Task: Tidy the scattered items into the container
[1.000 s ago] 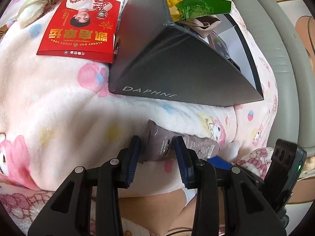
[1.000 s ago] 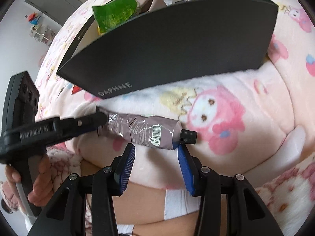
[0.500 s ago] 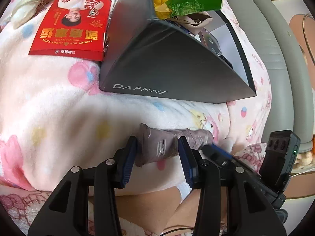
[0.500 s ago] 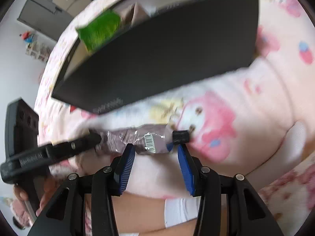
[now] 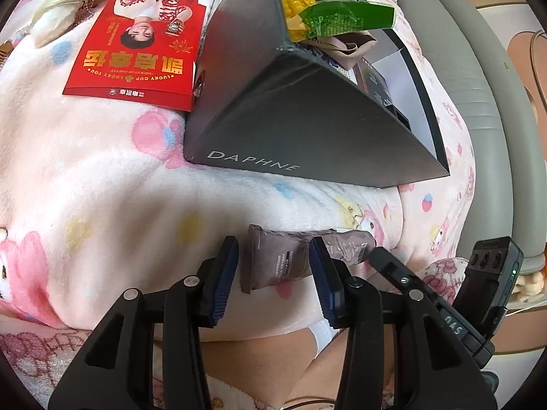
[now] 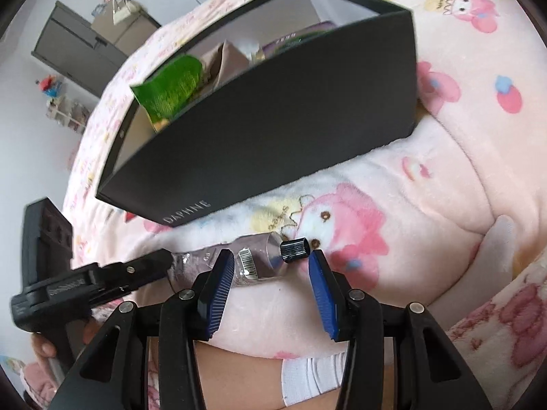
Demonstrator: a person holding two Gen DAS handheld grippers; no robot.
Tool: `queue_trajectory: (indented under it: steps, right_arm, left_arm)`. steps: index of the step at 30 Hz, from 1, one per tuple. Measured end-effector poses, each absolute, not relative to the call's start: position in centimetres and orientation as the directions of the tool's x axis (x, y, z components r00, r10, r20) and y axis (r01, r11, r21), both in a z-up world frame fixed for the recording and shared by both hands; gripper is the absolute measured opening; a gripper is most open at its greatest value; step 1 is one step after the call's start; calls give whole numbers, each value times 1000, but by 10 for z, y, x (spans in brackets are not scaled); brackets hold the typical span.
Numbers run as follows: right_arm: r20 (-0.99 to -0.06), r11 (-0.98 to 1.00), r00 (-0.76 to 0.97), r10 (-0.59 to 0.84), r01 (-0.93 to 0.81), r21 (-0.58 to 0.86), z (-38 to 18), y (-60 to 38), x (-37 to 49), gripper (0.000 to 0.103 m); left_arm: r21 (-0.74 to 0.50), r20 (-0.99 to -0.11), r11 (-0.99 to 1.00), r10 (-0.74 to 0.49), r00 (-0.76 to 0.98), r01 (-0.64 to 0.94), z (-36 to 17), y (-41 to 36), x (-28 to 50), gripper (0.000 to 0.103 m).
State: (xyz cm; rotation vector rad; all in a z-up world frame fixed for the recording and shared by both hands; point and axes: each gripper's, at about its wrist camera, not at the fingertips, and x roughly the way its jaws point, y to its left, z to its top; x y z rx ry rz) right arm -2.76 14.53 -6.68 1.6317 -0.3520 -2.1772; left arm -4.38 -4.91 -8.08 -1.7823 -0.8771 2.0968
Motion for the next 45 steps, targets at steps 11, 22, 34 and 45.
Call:
queue_trajectory:
  steps: [11, 22, 34, 45]
  right_arm:
    - [-883, -903, -215, -418, 206, 378, -65, 139, -43, 44]
    - [-845, -852, -164, -509, 238, 467, -60, 152, -52, 44]
    - [-814, -838, -225, -535, 261, 479, -62, 146, -40, 44]
    - [-783, -838, -313, -538, 299, 457, -28, 149, -33, 44]
  left_arm:
    - [-592, -805, -779, 559, -197, 207, -85, -53, -45, 48]
    - [-545, -837, -814, 520, -170, 200, -86, -50, -45, 52]
    - [-582, -805, -802, 544, -238, 134, -71, -49, -48, 58]
    - [-626, -720, -780, 586, -373, -17, -14, -40, -45, 57]
